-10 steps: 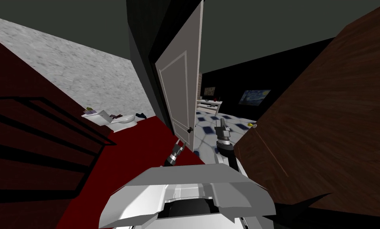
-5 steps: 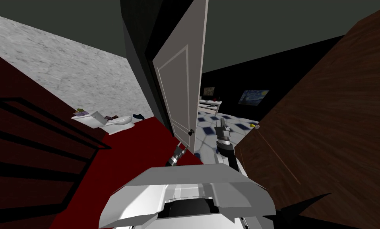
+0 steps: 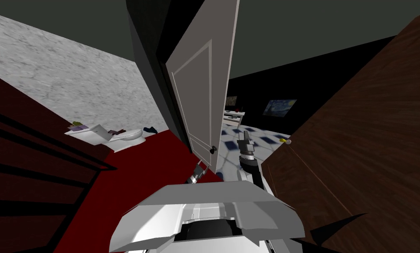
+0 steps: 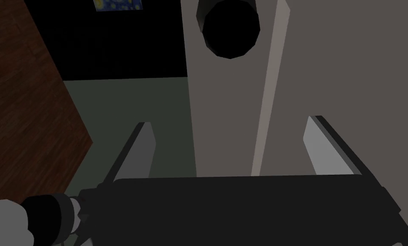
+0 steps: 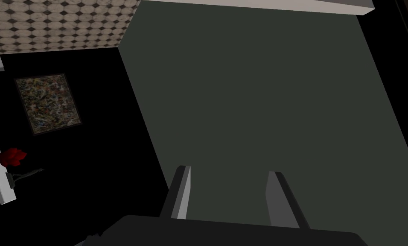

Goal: Push the door open

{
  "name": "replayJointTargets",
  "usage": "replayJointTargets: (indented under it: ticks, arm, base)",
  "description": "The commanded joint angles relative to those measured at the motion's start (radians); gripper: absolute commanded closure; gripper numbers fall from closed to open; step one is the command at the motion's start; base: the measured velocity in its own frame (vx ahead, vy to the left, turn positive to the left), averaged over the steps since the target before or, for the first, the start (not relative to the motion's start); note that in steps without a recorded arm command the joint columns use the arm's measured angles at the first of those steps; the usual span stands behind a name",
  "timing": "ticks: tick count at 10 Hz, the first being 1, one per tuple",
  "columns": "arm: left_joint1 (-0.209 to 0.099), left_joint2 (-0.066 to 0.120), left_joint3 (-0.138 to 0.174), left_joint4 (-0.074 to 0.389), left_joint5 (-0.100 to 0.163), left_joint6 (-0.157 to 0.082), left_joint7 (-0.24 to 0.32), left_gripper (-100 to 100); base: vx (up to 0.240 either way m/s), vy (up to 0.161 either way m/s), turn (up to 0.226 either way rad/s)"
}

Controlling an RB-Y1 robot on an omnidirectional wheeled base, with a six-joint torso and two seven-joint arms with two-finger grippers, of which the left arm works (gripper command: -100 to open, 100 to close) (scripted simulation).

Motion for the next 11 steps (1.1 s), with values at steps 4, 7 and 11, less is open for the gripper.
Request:
replayJointTargets:
  ticks: [4,7,11]
  arm:
    - [-0.010,-0.006,-0.006,0.033,-0.015,0.001,-0.032,-100]
    - [-0.023,-0.018,-0.002,0.046,-0.013,0.009,-0.036,-100]
    - [-0.033,-0.027,0.002,0.057,-0.011,0.013,-0.039,-100]
  base:
    - [0.097,0.014,-0.023]
    - [0.190,-0.146,-0.024]
    - [0.126,-0.124,-0.014]
